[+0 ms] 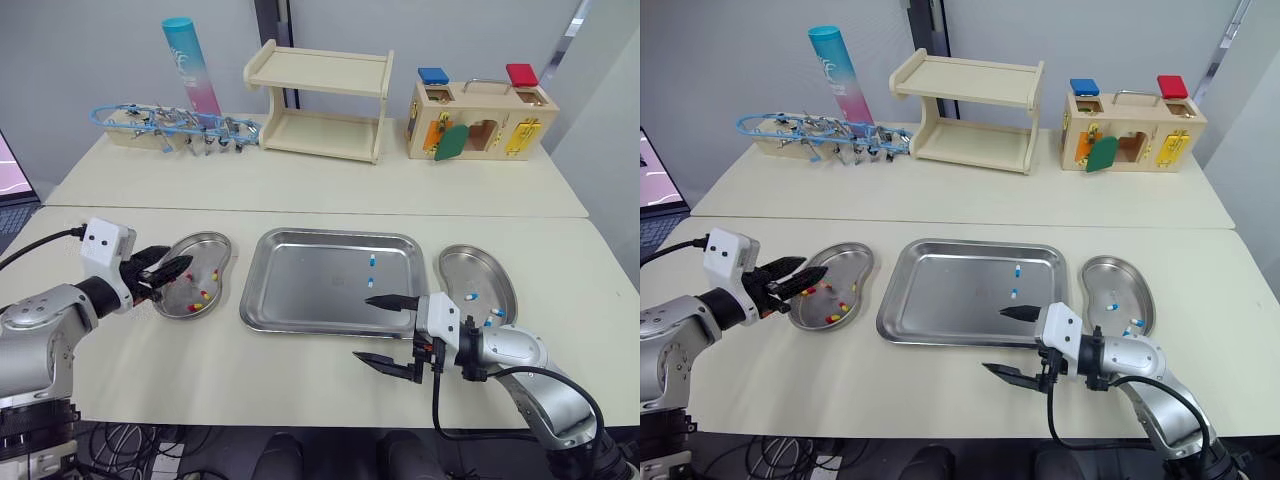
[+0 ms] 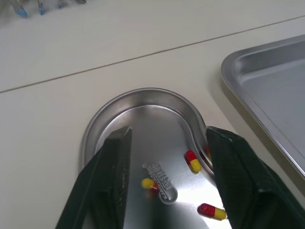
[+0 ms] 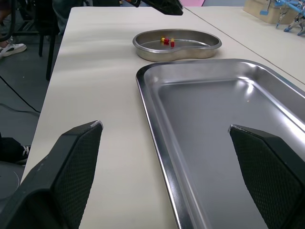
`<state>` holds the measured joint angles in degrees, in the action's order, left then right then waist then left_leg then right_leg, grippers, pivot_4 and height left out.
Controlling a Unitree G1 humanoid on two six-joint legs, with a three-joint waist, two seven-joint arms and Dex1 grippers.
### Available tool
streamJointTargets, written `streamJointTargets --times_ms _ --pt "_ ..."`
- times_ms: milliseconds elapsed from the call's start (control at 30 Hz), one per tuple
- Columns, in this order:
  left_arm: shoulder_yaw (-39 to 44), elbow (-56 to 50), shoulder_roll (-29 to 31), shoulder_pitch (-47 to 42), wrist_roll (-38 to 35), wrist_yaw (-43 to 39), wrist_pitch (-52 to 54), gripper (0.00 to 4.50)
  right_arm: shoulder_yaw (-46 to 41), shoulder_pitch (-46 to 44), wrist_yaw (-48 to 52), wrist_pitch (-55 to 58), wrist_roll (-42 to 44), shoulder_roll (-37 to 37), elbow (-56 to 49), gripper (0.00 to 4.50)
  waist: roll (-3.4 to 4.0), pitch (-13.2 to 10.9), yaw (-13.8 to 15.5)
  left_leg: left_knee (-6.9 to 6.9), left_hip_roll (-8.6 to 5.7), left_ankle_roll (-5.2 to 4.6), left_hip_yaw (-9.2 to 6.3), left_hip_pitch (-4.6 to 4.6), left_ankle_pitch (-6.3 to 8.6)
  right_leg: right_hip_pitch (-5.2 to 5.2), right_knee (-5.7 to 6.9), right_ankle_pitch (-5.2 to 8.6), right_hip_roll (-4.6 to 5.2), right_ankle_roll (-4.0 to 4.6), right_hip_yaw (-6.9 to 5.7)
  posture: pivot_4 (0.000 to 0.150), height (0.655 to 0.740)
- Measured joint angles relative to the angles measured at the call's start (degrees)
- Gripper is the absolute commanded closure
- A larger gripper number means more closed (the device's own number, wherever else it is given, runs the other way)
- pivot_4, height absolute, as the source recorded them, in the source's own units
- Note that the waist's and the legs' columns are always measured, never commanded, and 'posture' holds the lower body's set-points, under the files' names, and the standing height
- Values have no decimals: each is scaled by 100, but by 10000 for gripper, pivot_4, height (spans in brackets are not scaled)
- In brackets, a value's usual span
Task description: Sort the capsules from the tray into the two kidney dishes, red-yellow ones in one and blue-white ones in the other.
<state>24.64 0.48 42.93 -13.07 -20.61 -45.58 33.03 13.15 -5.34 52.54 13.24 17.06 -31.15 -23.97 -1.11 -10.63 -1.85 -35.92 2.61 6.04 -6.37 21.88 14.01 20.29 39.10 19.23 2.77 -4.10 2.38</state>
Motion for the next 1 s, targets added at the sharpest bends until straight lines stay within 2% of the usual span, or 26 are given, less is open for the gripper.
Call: streamJointTargets --times_ms 267,433,533,667,767,867,1000 --pt "41 -13 2 8 -309 76 55 15645 0 42 -11 -50 -13 -3 0 0 0 0 0 0 0 0 0 0 0 0 0 0 0 0 0 1500 7400" --pt "424 -168 123 287 -558 -23 -31 15645 -35 70 -31 -292 -77 -11 44 0 0 0 -7 2 1 0 1 -1 0 1 0 0 0 0 1 1500 7400" --pt "833 -268 252 814 -583 -149 -372 15645 -240 156 -63 -418 -117 -120 39 0 0 0 -22 7 1 0 7 -1 0 2 -4 0 1 0 7 1500 7400" --pt "1343 272 586 1861 -187 -420 -1247 15645 -1161 594 12 -421 12 -795 50 0 2 -1 1 12 -1 0 14 -2 1 4 -8 1 5 1 9 1500 7400" --pt "1569 1060 607 2222 -56 -593 -1798 10271 -2102 843 204 -419 227 -1343 231 0 2 -1 15 10 -1 -1 14 -5 1 -1 -7 1 5 1 7 1500 7400" --pt "1613 1563 609 2467 -48 -813 -2136 1014 -2905 1189 544 -595 251 -1887 620 0 -7 4 39 11 -3 -1 14 -2 1 -2 -13 1 7 1 5 1500 7400" --pt "1554 1913 618 2702 76 -1043 -2527 438 -3498 1806 1193 -1287 -62 -2555 1759 0 -11 5 23 14 -2 -2 17 -8 1 -3 -12 1 7 2 7 1500 7400"
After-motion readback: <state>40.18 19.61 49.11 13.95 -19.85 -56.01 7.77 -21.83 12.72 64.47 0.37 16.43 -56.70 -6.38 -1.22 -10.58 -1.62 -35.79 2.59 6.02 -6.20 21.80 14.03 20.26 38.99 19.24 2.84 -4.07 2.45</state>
